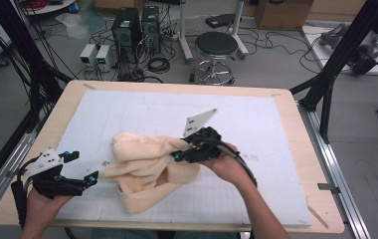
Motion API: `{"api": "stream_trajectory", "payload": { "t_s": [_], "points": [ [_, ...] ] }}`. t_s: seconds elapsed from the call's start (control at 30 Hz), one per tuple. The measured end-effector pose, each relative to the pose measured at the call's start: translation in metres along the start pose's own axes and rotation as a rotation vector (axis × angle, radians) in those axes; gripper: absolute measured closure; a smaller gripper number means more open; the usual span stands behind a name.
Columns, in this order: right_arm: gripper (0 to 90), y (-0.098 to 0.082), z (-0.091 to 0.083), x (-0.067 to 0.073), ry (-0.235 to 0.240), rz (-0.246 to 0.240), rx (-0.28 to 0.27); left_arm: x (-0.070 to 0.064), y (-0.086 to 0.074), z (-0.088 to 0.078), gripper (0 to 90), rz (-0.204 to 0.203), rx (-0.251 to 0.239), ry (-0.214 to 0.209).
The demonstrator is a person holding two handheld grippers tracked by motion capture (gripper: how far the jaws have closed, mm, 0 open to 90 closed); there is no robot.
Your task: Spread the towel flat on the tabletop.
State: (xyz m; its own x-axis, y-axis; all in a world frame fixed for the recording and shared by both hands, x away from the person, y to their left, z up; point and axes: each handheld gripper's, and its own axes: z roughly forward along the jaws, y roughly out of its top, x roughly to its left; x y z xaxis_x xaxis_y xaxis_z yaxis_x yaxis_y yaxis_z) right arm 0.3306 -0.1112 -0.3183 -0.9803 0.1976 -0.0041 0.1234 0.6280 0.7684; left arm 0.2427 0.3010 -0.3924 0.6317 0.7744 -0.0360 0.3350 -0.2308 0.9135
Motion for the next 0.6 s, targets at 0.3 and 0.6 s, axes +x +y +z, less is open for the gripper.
{"api": "stream_trajectory", "payload": {
  "t_s": [0.3, 0.6],
  "points": [
    [71.0, -0.013, -0.068, 0.001, -0.046, -0.021, 0.000, -0.003, 0.001, 0.002, 2.5, 0.006, 0.003, -0.003],
    [68.9, -0.073, -0.008, 0.014, 0.073, 0.066, 0.101, -0.007, 0.004, 0.008, 2.5, 0.012, 0.007, -0.018]
  ]
}}
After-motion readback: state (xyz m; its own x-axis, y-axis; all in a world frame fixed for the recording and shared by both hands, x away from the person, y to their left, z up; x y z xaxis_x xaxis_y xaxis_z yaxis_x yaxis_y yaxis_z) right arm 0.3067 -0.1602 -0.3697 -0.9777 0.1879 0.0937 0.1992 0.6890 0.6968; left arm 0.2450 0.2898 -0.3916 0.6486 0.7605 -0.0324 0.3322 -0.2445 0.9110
